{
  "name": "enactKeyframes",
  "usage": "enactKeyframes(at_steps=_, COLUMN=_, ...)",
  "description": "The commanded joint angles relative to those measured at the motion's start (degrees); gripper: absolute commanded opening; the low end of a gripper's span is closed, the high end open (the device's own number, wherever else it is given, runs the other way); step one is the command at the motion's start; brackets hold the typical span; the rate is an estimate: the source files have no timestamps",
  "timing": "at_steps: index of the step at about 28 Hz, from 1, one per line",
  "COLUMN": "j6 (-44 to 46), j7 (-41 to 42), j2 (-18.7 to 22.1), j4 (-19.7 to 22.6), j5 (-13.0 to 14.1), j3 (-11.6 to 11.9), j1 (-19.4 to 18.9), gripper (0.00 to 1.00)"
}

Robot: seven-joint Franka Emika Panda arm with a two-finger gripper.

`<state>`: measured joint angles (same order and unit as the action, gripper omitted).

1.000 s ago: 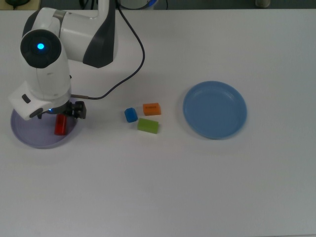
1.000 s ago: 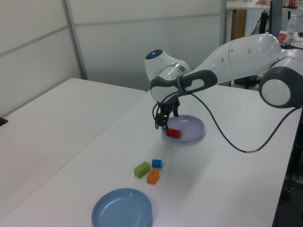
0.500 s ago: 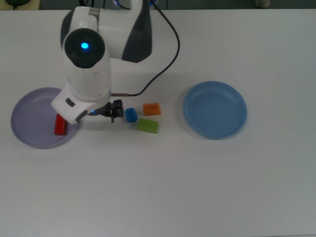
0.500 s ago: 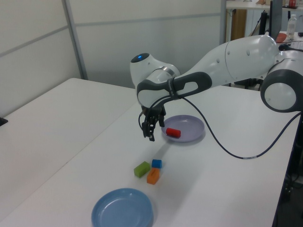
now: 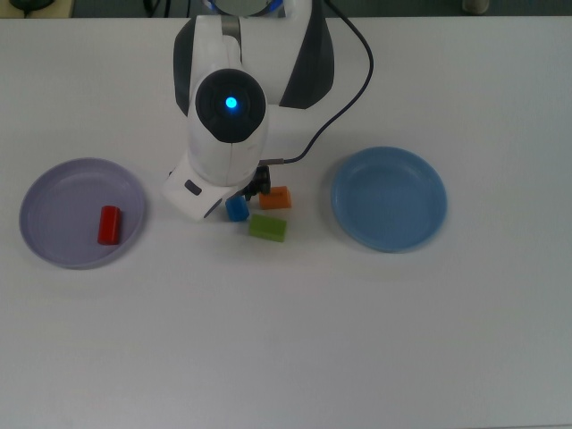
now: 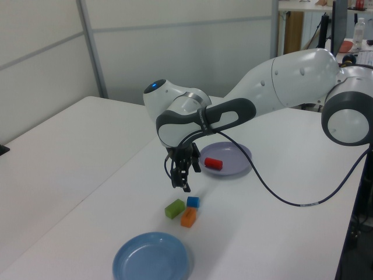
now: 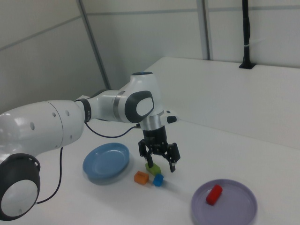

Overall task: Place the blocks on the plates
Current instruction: 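Open the gripper, move over the green block and descend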

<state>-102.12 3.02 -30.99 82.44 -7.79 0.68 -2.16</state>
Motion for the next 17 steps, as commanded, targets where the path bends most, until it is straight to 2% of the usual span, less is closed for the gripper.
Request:
enactKeyframes(at_steps=1, j6=1.75, j7=0.14, j2=1.37, j4=1.32, j5=0.24, j3=0.46, j1=-1.45, gripper=1.00)
enactKeyframes(at_steps=8, j6=0.79, j7=-0.12, j2=0.58, j4=1.32, j5=0.06, j3=0.46, j1=-4.26, gripper=1.00)
enactKeyframes(at_steps=11, j6=-0.79, j7=-0.30, j2=0.49, j4=1.23, j5=1.20, j3=0.37, j1=-4.43, gripper=1.00)
enactKeyframes(at_steps=17, j6=-4.21, j7=-3.98, j2=-0.38, j4=1.50, j5=1.20, j3=-0.07, j1=-5.14, gripper=1.00)
